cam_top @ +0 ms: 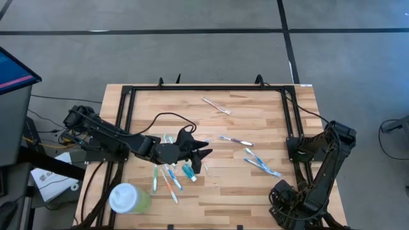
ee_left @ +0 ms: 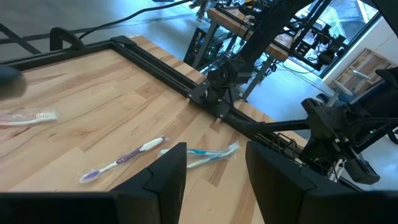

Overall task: Pick & Place toothbrushing station
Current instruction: Put the right blue mouthwash bottle into the black organizer

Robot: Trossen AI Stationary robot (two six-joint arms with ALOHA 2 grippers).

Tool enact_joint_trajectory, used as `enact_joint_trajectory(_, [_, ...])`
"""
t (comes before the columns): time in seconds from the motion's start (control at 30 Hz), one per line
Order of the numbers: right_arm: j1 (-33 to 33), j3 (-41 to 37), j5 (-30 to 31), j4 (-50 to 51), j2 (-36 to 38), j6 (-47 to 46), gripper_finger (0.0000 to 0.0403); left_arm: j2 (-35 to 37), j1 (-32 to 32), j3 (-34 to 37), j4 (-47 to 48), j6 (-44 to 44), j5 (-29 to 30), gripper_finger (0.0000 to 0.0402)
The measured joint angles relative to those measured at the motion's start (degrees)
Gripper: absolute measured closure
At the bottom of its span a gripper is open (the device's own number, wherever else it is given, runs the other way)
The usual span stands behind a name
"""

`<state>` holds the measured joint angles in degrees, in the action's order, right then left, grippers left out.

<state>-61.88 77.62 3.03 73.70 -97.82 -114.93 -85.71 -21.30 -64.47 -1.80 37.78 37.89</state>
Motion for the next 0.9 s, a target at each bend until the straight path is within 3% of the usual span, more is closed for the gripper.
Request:
enact_joint_trajectory(0.53, [0.0,0.3,0.4,-0.3,0.0,-0.7,0.0403,-0.4,-1.2,0.0,-1.9,1.7,0.1,0.0247])
enact_joint_trajectory(0.67, [0.0,1.9,1.1,1.7,0.0,-0.7,0.0403,-0.5,-2.8,0.0,-2.3,1.2,-0.3,0.0291])
enact_joint_trajectory(0.8, [0.0,3.0,1.5,2.3,0.0,-0.4,0.0403,-0.5,-2.7,0.0,-3.3,0.9,-2.1,0.0375])
enact_joint_trajectory(0.9, [-0.7,3.2,1.6,1.2,0.0,-0.4,0.0403,-0.6,-2.8,0.0,-6.1,0.0,-5.5,0.0394])
